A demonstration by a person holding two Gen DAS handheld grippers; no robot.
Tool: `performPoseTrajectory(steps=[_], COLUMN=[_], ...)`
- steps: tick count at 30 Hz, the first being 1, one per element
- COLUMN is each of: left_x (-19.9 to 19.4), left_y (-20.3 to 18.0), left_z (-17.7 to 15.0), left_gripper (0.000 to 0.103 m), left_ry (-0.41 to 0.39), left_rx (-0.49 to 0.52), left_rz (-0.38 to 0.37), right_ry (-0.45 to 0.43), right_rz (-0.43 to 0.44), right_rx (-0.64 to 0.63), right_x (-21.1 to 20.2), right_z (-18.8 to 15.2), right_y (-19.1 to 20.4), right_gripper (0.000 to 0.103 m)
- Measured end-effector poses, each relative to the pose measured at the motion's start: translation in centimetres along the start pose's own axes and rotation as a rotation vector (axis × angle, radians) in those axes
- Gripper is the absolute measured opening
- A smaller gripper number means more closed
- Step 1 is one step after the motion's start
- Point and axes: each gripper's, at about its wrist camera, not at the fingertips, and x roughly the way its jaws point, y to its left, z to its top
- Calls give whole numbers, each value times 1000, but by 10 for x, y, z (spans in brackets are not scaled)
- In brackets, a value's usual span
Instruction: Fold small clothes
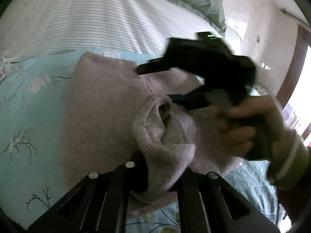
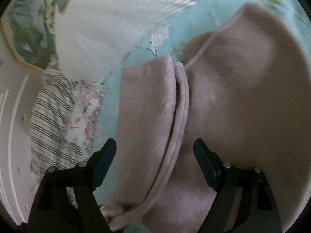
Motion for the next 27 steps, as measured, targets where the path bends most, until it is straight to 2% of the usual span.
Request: performPoseTrajectory(steps=[3,5,6,7,9,13,16,20,23,27], left_x=[0,1,-1,-4,-13,-19,-4,26,42,43], left_y=[-1,-3,-3,-4,-10,-35,-63,-93,-104,-104], left_z=[2,2,2,4,14,29,32,20,11,11], left_gripper=[5,5,5,5,5,5,6,6,6,6], left_ry=[-3,2,4,3,-12,-37,-27,30,68,70], left_rx=[3,9,9,7,-20,-58,-48,-21,-10,-10], left_rz=[-3,1,2,1,-25,-117,-167,-197,-177,-173], right_ry=[6,1,4,4,-32,-136,-185,-178,-139,-149], right_rz=[-27,-41,-67,-76,-76,-73,-127,-232,-289,-245], right_rx=[-30,-57,-63,-65,-87,-197,-247,-224,-176,-142], right_x=[24,37,42,42,30,-24,-63,-86,-82,-79], right_z=[14,22,26,29,31,30,32,33,31,28], right_y=[10,17,19,19,27,49,48,12,-22,-42], right_gripper=[81,54,24,19,16,16,16,16,16,16])
